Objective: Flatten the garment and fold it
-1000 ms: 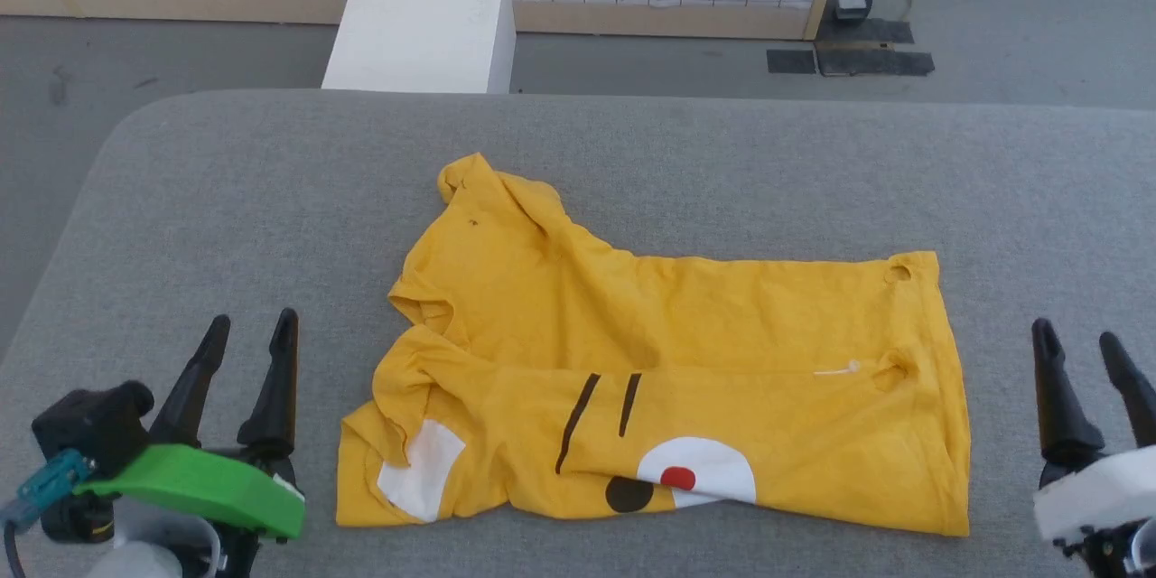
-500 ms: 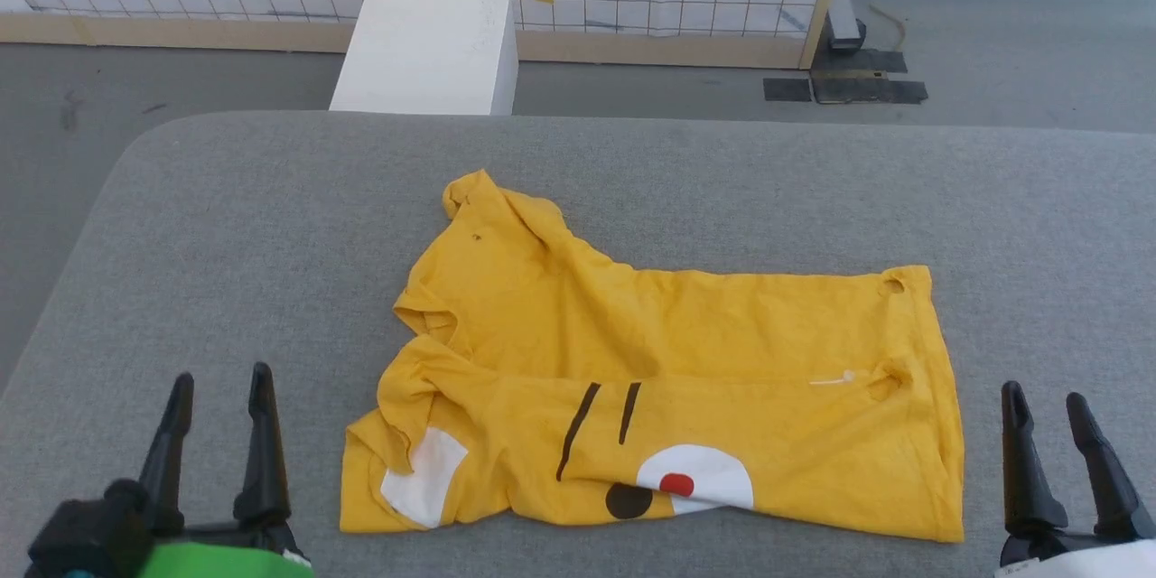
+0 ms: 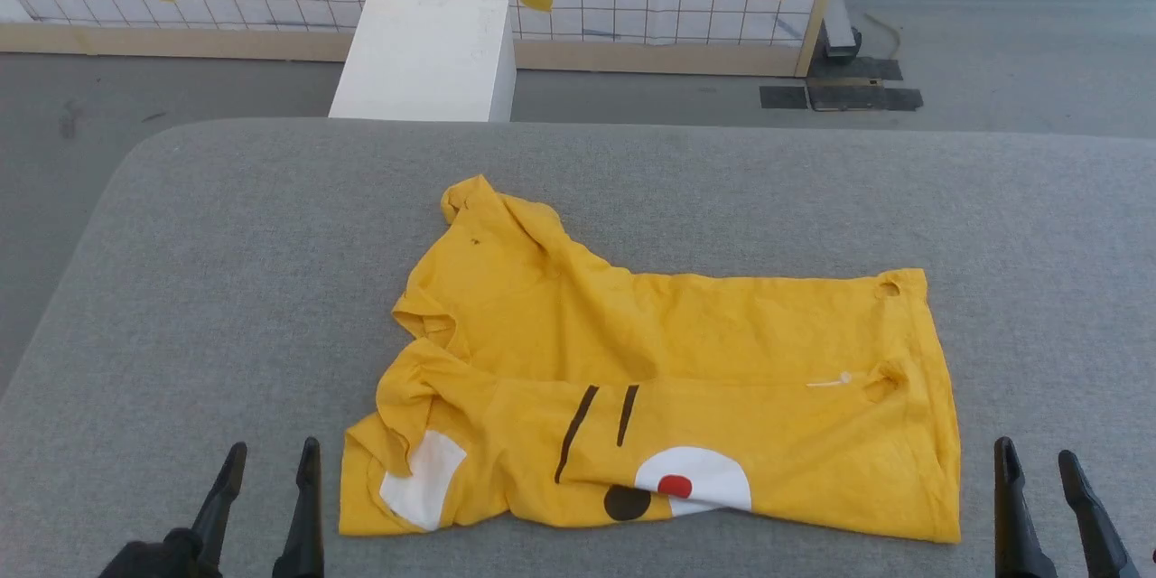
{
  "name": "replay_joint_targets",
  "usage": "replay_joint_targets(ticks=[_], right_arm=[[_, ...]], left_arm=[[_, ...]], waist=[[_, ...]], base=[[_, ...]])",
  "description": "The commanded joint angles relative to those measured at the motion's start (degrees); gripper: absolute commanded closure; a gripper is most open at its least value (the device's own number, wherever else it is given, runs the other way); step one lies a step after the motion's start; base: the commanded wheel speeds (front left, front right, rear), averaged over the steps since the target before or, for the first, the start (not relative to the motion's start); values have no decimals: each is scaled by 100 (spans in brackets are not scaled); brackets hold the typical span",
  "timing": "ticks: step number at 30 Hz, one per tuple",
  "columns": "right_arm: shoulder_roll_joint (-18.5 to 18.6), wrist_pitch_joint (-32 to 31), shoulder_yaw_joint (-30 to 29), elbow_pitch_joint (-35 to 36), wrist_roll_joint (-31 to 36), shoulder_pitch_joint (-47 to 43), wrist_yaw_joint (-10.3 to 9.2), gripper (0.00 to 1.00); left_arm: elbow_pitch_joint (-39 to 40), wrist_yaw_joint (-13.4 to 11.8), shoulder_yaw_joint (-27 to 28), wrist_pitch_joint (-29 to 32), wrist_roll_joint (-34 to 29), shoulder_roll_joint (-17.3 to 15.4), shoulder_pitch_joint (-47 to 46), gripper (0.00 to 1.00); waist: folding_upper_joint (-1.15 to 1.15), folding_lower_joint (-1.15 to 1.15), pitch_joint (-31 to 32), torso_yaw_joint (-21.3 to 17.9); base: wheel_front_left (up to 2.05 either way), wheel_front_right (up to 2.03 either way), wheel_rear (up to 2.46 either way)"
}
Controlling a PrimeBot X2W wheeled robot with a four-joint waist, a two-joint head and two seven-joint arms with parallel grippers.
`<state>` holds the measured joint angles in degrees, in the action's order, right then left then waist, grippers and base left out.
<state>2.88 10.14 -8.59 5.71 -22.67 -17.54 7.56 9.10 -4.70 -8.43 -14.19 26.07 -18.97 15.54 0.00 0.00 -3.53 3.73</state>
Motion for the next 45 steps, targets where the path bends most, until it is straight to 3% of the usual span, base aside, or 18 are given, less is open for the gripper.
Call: replay_joint_targets(ticks=[1,6,16,22,27,28,29,32,38,45], right_arm=[[0,45,-12,-22,37,55,-8,0],[0,40,12,-50,72,154,-8,0],[0,67,149,-121,68,321,-8,0],[0,59,124,-124,74,368,-8,0],[0,28,108,-97,76,374,-8,0],[0,18,106,-95,74,375,-8,0],[0,10,106,-96,74,376,-8,0],[0,-35,110,-85,99,384,-8,0],[-1,-291,68,135,448,511,-8,0],[-1,-1451,-76,353,983,859,-8,0]], left_arm=[[-25,56,5,70,-60,-108,-121,0],[-198,282,-183,976,88,-438,-398,0],[-1136,799,-443,2633,1167,-518,-1132,0],[-1749,914,-649,3292,1486,-495,-1460,0],[-2209,931,-733,3506,1616,-392,-1668,0],[-2290,959,-753,3610,1758,-313,-1684,38],[-2322,996,-783,3689,1867,-265,-1692,100],[-2309,1095,-847,3852,2175,-198,-1671,100],[-2099,1137,-681,3374,2226,-240,-1554,100],[-1569,962,-335,2666,2109,-265,-1243,100]], waist=[[0,0,-29,-1],[0,0,-147,9],[0,0,-412,-42],[0,0,-506,-138],[0,0,-538,-197],[0,0,-534,-210],[0,0,-528,-222],[0,0,-492,-251],[0,0,-390,-286],[0,0,-366,-324]], base=[[0,0,0],[0,0,0],[0,0,0],[0,0,0],[0,0,0],[0,0,0],[0,0,0],[0,0,0],[0,0,0],[0,0,0]])
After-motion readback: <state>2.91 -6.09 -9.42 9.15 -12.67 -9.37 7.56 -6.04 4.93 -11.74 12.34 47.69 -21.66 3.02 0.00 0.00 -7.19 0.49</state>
